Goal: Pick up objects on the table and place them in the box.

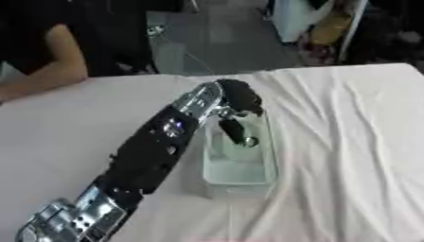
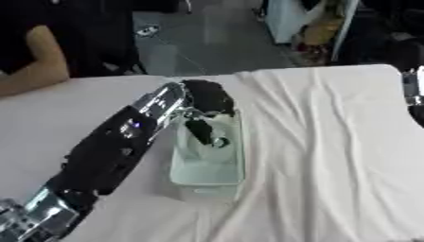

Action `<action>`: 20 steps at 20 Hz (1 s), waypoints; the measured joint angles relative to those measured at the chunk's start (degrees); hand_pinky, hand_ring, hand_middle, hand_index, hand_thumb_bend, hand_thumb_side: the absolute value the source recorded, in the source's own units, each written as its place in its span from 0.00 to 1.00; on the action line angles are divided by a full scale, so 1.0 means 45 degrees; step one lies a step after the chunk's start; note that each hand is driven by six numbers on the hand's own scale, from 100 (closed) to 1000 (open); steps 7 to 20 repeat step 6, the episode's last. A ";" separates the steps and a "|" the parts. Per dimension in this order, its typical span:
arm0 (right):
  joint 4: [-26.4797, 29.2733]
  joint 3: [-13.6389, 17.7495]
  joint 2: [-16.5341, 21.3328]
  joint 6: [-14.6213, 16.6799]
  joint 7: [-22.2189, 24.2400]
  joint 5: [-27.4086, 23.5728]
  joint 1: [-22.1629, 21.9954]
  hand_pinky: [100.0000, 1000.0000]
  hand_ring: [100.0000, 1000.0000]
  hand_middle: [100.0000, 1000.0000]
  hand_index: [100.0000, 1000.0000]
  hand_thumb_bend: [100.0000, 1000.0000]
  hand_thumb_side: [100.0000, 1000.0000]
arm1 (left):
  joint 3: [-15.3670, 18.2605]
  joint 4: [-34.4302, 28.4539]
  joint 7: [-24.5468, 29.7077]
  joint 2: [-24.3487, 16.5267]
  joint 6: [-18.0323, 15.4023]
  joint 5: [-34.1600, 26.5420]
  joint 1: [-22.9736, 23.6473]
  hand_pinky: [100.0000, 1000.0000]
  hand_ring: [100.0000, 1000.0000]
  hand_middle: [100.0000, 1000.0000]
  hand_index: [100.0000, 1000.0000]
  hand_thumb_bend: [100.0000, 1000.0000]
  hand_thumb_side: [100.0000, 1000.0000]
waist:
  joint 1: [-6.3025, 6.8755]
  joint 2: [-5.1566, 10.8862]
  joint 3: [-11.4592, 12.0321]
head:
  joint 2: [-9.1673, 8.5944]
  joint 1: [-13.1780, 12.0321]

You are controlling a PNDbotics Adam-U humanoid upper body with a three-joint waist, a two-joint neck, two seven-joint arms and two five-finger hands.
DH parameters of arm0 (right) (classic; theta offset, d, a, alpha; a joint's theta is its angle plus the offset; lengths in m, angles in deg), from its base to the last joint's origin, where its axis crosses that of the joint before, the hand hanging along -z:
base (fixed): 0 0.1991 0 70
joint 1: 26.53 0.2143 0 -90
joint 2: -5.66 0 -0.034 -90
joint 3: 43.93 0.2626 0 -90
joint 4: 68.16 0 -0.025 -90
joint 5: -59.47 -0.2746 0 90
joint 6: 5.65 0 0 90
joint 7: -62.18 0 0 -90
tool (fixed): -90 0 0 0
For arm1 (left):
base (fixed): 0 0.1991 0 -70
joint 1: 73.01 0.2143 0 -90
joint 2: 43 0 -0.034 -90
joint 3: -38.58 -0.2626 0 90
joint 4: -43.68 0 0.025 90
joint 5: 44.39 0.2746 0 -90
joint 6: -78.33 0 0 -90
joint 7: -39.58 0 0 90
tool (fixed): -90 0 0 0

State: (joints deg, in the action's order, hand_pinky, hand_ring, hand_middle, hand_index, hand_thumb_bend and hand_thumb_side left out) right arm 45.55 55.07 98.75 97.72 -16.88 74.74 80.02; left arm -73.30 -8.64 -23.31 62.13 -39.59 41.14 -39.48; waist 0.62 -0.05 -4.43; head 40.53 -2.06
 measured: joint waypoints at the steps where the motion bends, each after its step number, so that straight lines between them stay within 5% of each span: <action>1: 0.0000 0.0000 0.0000 0.0000 0.0000 0.0000 0.0000 0.67 0.88 0.98 1.00 0.00 0.64 | 0.0000 -0.0001 -0.0008 0.0000 -0.0007 -0.0001 0.0000 1.00 0.94 0.90 0.93 0.95 0.93 | 0.0000 0.0000 0.0000 | 0.0000 0.0000; 6: 0.0000 0.0000 0.0000 -0.0004 0.0000 0.0000 -0.0001 0.67 0.88 0.98 1.00 0.00 0.64 | -0.0001 -0.0169 -0.0072 -0.0113 -0.0075 -0.0408 -0.0006 0.99 0.89 0.83 0.89 0.95 0.93 | 0.0000 0.0000 0.0010 | 0.0000 0.0001; 20: 0.0000 0.0000 0.0000 -0.0004 0.0000 0.0000 -0.0001 0.67 0.88 0.98 1.00 0.00 0.64 | -0.0001 -0.0169 -0.0072 -0.0113 -0.0075 -0.0408 -0.0006 0.99 0.89 0.83 0.89 0.95 0.93 | 0.0000 0.0000 0.0010 | 0.0000 0.0001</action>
